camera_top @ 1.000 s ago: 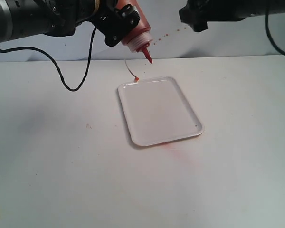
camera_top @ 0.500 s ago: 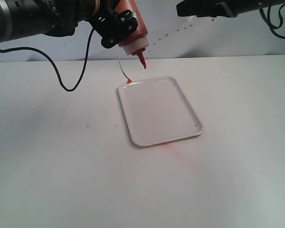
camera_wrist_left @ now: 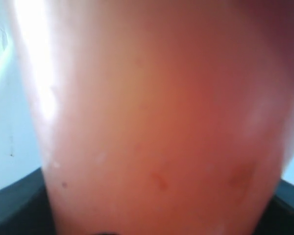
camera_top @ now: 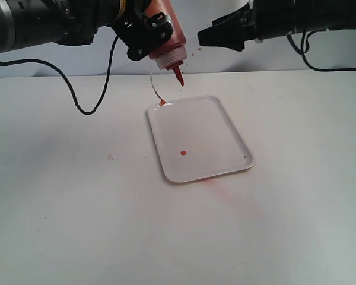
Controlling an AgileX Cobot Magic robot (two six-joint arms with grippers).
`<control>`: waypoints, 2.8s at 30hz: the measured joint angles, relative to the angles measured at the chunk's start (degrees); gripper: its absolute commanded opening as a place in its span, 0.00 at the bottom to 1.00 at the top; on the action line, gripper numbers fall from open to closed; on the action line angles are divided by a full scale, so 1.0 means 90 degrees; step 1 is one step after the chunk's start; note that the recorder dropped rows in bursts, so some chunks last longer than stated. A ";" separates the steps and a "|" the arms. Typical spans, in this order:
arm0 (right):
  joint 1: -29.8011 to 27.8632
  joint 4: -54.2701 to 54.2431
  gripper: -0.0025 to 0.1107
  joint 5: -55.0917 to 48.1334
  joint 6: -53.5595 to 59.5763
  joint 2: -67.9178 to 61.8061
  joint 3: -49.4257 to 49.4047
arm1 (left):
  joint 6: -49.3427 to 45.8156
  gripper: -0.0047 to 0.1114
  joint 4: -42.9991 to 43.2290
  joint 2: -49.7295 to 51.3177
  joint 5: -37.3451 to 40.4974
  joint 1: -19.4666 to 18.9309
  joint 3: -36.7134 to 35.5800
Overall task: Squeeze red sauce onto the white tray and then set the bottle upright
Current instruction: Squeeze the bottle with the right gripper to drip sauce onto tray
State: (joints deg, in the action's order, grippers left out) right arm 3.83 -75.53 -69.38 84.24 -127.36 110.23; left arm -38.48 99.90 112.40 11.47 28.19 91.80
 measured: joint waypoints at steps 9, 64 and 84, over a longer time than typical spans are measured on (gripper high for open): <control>0.0448 0.0489 0.86 0.0025 -0.0493 -0.0391 0.1291 | 0.0013 0.04 0.0000 0.0000 -0.0010 0.0000 0.0000; 0.1049 0.0450 0.47 0.0065 -0.1478 -0.1238 0.2443 | 0.0163 0.04 0.0037 0.0000 -0.0145 -0.0015 0.0000; 0.1049 0.0152 0.45 0.0170 -0.1528 -0.1238 0.2457 | 0.0163 0.04 0.0037 0.0000 -0.0145 -0.0015 0.0000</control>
State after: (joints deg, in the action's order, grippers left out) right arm 13.27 -74.16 -67.86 70.49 -138.50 132.34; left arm -37.01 100.23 112.40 10.17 28.05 91.80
